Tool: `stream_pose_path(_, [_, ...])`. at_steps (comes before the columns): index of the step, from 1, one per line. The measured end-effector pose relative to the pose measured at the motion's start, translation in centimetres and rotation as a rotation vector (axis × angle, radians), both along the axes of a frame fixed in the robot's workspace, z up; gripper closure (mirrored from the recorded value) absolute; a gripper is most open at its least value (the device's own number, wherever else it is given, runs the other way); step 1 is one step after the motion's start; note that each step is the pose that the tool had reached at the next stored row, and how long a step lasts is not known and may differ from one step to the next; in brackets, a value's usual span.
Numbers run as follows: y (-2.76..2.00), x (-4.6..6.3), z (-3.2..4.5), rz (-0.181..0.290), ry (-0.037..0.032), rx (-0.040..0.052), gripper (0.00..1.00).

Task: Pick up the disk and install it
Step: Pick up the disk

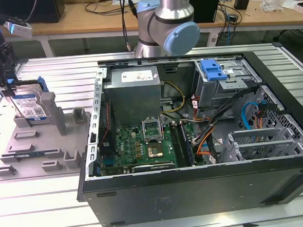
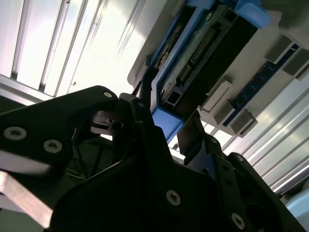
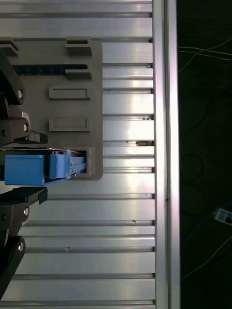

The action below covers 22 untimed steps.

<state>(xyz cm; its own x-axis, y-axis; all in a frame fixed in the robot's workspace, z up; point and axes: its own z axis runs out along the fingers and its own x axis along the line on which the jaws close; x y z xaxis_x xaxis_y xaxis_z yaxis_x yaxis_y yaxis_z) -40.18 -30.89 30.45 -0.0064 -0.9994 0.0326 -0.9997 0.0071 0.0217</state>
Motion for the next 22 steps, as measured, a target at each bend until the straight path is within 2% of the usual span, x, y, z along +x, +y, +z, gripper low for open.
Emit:
stream_pose_path(14, [0.04, 0.0, -0.17, 0.0, -0.0001, 0.0001, 0.52])
stream_pose_path(15, [0.05, 0.0, -0.18, 0.0, -0.0001, 0.0001, 0.53])
stream_pose_path(16, [0.04, 0.0, -0.19, 0.0, -0.0001, 0.0001, 0.61])
stream_pose_path(22, [0.04, 0.0, -0.31, 0.0, -0.0001, 0.0001, 0.61])
